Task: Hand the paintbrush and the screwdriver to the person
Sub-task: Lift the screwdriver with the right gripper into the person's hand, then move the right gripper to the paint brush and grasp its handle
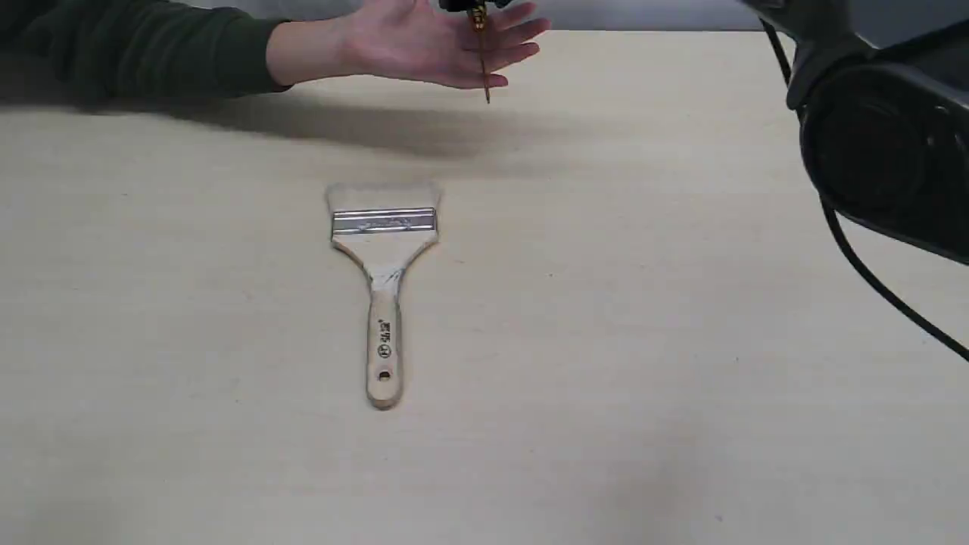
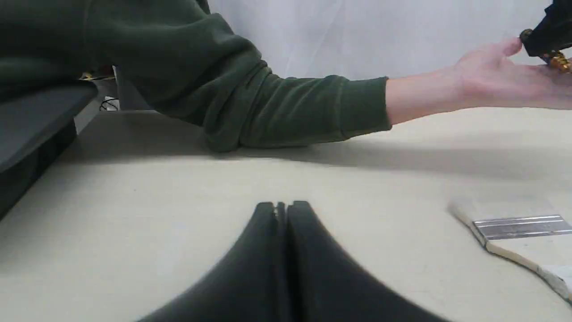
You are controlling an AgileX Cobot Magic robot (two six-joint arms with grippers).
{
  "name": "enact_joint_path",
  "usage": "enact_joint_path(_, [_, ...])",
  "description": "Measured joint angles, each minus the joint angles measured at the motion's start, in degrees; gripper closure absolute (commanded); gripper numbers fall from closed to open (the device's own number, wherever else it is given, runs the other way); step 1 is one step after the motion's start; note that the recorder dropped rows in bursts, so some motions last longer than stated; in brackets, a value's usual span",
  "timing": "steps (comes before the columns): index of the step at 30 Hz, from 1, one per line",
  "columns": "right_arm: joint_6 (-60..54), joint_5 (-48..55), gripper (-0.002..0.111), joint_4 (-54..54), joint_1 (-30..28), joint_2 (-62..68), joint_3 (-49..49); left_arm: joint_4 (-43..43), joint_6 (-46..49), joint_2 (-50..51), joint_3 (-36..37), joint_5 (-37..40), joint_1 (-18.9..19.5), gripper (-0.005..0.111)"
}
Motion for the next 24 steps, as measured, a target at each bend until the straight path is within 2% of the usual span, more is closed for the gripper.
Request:
enact_joint_path(12, [-2.8,9.1,0.056,1.1,0.0,-5.2,0.0,0.0,0.0,0.0,0.0,0.0,0.0,0.107])
enact_joint_path(20, [-7.7,18.0,0.056,6.9,0.0,-10.4,0.1,0.0,0.0,0.0,0.0,0.0,0.0,0.107])
enact_joint_path(24, [-8.7,20.5,0.059,8.2,0.0,-12.6,3.4,0.0,0.0,0.0,0.0,0.0,0.0,0.107])
